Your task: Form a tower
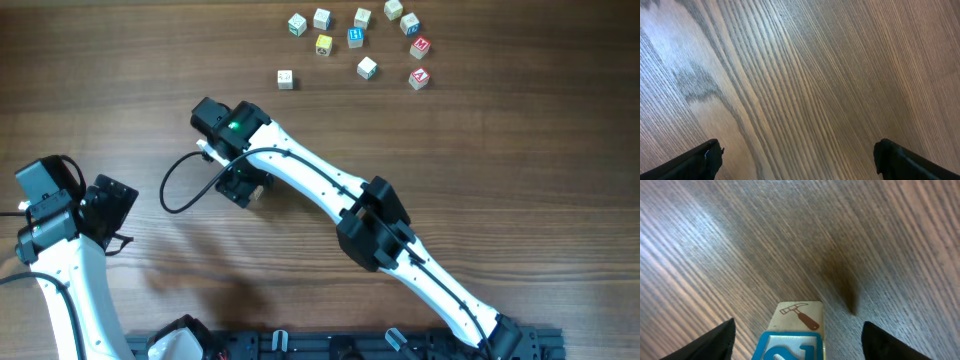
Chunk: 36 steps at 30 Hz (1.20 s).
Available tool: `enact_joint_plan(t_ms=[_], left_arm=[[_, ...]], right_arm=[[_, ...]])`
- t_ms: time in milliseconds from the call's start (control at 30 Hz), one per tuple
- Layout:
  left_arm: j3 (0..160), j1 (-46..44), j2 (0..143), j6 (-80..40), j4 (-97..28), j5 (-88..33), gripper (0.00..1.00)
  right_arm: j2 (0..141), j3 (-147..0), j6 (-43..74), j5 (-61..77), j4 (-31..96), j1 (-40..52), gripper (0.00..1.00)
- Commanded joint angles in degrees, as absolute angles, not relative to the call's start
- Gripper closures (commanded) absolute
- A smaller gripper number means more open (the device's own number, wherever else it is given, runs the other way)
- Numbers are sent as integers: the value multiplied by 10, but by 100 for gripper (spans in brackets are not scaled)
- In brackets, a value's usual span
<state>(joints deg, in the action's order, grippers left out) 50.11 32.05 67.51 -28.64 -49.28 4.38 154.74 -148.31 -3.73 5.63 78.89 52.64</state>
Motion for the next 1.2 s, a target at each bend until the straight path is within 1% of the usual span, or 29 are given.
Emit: enact_joint_plan(t_ms=[0,100,200,333,400,500,533,633,700,733,800,900,1000,1100,1167], left_arm=[[503,324,671,-292,-491,41,0],[503,324,671,-292,-491,41,0],[503,324,671,-292,-491,41,0],[503,324,671,-292,-491,41,0],[503,324,671,-292,-491,41,0],[503,324,671,-292,-491,41,0],[503,324,671,-292,-491,41,0],[503,324,671,-292,-491,41,0],[503,324,671,-292,-491,41,0],[503,324,671,-292,-491,41,0],[503,324,671,-292,-491,41,0],[503,324,671,-292,-491,41,0],[503,324,671,-292,-491,41,0],[503,324,671,-292,-491,41,0],[503,324,671,-292,-491,41,0]], right_arm=[[1562,-1484,-23,19,792,533,24],[1562,-1484,-22,19,792,533,27],[1562,-1484,-13,22,793,534,32],[1562,-1484,-13,21,801,536,33],[1562,-1484,-9,21,804,536,40],[1562,-1484,2,21,806,536,47],[1562,-1484,2,21,806,536,48],[1562,-1484,3,21,806,536,58],[1562,-1484,11,21,806,536,61],[1562,-1484,17,21,806,536,66],[1562,-1484,17,22,806,536,67],[1562,-1484,17,22,806,536,75],[1562,-1484,18,21,806,536,78],[1562,-1484,39,-5,804,536,81],[1561,-1485,63,-17,806,536,84]])
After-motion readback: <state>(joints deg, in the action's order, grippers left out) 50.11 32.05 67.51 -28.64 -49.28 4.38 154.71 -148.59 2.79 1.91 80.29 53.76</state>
